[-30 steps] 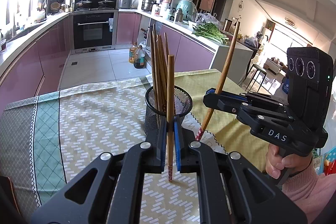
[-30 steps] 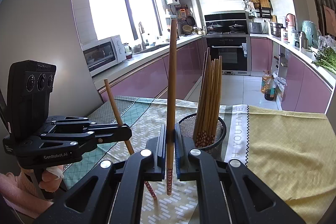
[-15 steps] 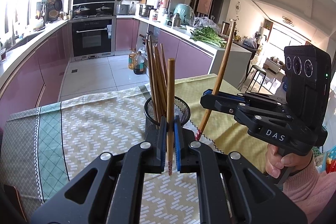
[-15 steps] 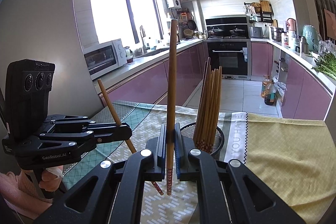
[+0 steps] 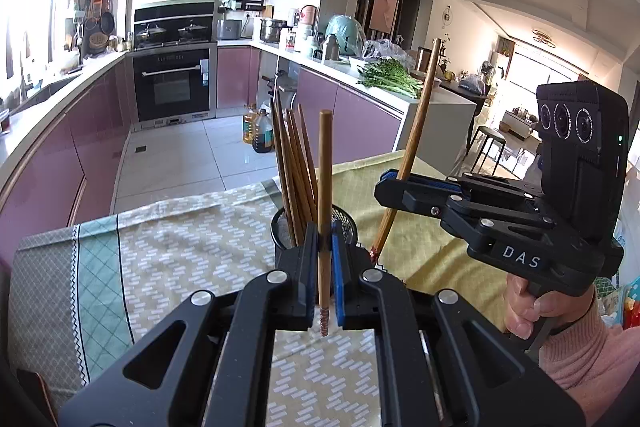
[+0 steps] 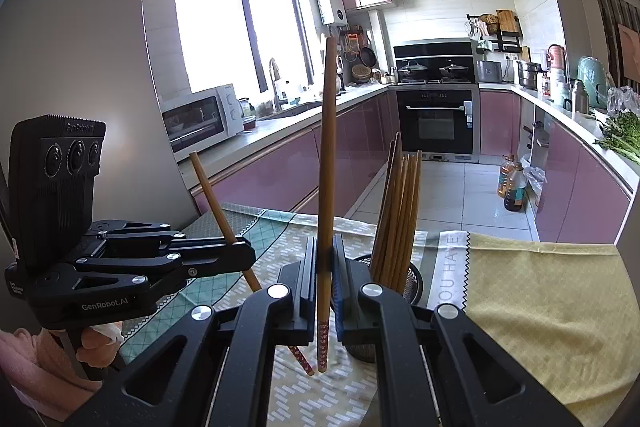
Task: Organize utensils
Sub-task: 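Carry both upright chopsticks over the mesh cup rim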
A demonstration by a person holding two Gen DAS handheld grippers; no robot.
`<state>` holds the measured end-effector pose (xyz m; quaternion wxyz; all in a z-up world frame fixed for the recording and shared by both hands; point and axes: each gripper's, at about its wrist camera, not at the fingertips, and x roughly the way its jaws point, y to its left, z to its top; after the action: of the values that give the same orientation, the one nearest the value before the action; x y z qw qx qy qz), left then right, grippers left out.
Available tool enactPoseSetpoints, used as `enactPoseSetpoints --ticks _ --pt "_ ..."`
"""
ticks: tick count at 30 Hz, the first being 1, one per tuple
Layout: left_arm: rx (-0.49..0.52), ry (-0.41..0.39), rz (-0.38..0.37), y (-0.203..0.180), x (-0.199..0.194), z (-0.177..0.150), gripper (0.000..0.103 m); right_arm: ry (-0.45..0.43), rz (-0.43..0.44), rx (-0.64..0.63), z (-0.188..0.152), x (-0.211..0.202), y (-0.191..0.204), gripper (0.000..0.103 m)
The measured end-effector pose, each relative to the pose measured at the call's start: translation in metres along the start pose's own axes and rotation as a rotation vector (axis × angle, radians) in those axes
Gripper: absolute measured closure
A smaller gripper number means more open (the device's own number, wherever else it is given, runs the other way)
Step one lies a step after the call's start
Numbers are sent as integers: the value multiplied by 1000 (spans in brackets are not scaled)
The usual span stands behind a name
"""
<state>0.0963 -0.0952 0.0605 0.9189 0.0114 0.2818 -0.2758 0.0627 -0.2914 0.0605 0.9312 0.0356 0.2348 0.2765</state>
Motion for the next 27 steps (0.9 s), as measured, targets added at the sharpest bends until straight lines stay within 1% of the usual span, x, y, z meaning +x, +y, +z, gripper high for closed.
enactPoseSetpoints --ticks 13,22,27 --pt "24 -69 8 -5 -13 26 96 -39 -9 -13 15 -2 -2 97" --pt "43 -121 11 -13 -21 39 96 -63 -10 -27 25 -2 -1 97" --pt "50 -136 14 -14 -21 45 96 -74 -15 -31 30 -1 -2 97"
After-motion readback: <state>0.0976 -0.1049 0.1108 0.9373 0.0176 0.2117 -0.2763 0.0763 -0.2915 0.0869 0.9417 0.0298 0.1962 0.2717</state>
